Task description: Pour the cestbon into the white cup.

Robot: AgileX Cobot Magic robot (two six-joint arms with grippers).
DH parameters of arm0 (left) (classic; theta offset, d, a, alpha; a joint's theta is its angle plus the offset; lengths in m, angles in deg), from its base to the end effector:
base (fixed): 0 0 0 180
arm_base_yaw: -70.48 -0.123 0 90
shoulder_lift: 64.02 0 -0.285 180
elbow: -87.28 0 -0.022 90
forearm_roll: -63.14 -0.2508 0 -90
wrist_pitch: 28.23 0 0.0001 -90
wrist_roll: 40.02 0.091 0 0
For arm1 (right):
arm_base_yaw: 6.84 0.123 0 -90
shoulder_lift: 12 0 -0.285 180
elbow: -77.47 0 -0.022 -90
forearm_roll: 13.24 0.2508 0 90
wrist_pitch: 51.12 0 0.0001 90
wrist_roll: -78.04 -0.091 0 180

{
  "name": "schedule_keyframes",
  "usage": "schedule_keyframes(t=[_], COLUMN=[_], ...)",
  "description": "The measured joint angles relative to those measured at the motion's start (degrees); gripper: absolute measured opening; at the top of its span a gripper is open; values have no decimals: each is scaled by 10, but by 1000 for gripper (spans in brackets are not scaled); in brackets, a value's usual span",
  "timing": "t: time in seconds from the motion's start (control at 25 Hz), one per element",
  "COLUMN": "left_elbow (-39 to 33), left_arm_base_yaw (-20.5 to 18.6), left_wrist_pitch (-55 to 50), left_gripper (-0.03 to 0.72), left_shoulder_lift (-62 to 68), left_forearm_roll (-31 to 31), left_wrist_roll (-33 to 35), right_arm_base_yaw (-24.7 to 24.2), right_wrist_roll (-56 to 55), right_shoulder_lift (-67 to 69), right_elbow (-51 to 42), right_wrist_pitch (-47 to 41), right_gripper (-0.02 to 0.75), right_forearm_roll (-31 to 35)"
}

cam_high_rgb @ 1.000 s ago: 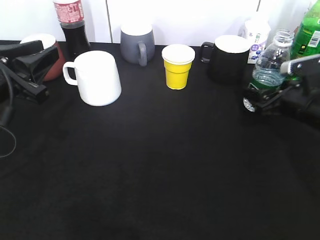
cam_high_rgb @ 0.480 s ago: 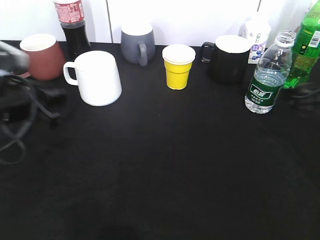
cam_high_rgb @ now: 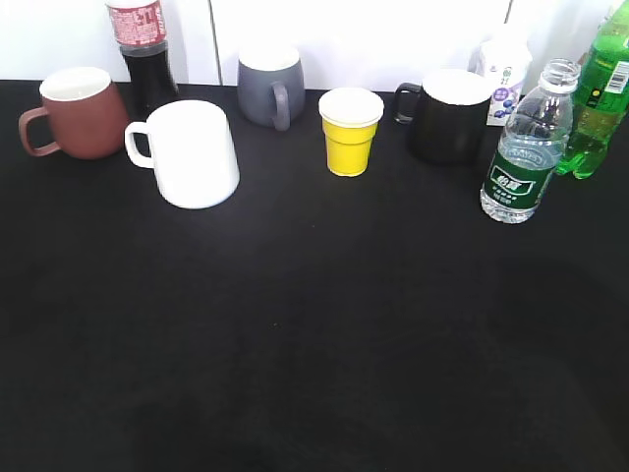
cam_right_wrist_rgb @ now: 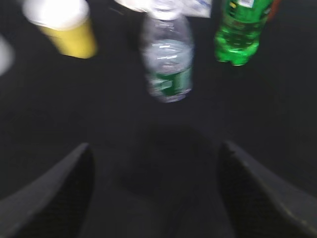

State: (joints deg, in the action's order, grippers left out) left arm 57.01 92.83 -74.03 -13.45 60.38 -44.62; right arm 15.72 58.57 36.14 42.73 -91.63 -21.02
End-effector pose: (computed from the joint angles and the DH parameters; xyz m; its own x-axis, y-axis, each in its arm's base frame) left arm 0.1270 -0.0488 0.3505 -0.5675 0.1829 -0.8028 0.3283 0.9444 -0.0169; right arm 0.1248 0.0432 0.3386 -0.5642 0.0181 -0.8254 -0.1873 0.9709 0.1493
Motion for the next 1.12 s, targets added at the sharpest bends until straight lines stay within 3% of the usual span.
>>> schedule_keyframes(t=[0.08, 0.24, 0.28, 0.48, 0.6, 1.0, 1.12], left_elbow=[-1, -35, -51, -146, -170, -173, -173], left_arm_base_yaw=[0, 1, 1, 1, 1, -1, -69], left_wrist_pitch=[-47, -165, -188, -211, -161, -153, -153], left_gripper=[244, 244, 244, 244, 244, 241, 241], left_shoulder_lift=[-67, -256, -292, -399, -417, -417, -419], left_forearm_roll=[-2, 0, 1, 28, 28, 32, 32], left_wrist_roll=[5, 6, 6, 6, 13, 15, 15], right_arm_base_yaw=[1, 2, 2, 2, 2, 2, -17], right_wrist_roll=[27, 43, 43, 44, 50, 53, 53], right_shoulder_lift=[-122, -308, -360, -408, -408, -408, -408], right_elbow=[2, 2, -4, -107, -134, -134, -134], right_wrist_pitch=[-80, -274, -287, -282, -206, -203, -203], right_gripper=[581, 581, 581, 580, 577, 577, 577], right_forearm_roll=[33, 30, 27, 13, 9, 14, 17])
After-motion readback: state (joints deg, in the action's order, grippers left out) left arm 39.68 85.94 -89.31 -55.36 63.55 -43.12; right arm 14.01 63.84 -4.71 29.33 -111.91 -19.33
